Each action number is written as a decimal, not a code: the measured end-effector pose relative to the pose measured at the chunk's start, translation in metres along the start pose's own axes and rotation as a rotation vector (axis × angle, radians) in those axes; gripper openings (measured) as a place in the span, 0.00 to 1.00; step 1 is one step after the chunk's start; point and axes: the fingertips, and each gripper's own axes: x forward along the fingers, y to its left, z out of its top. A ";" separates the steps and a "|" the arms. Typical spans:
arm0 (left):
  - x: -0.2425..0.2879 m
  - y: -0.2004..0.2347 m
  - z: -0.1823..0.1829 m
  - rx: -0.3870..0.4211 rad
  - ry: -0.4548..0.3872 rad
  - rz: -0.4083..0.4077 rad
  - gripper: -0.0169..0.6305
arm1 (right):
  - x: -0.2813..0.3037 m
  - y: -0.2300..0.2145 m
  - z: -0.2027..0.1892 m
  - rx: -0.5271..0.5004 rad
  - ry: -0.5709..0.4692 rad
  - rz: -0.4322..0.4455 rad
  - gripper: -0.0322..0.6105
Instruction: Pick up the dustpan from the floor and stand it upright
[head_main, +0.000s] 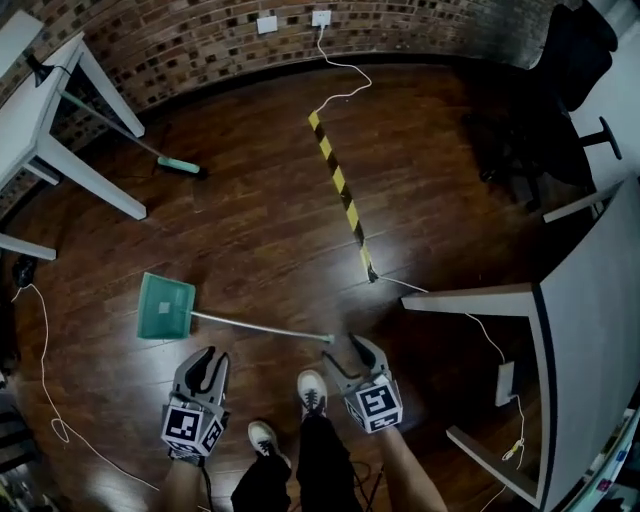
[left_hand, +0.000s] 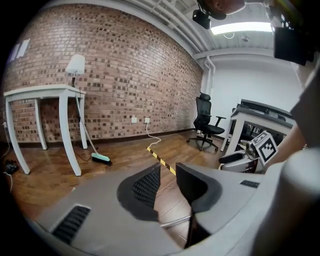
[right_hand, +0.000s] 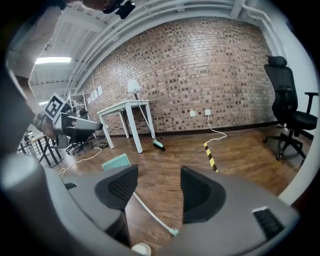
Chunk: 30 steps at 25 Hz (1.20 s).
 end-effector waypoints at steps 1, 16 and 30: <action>0.013 -0.002 -0.024 -0.005 0.010 -0.009 0.20 | 0.010 -0.005 -0.026 0.002 0.014 0.004 0.47; 0.151 0.019 -0.250 0.048 0.057 -0.125 0.20 | 0.140 -0.070 -0.365 -0.038 0.297 -0.100 0.56; 0.176 0.050 -0.254 0.106 0.025 -0.136 0.20 | 0.167 -0.085 -0.385 -0.006 0.354 -0.246 0.17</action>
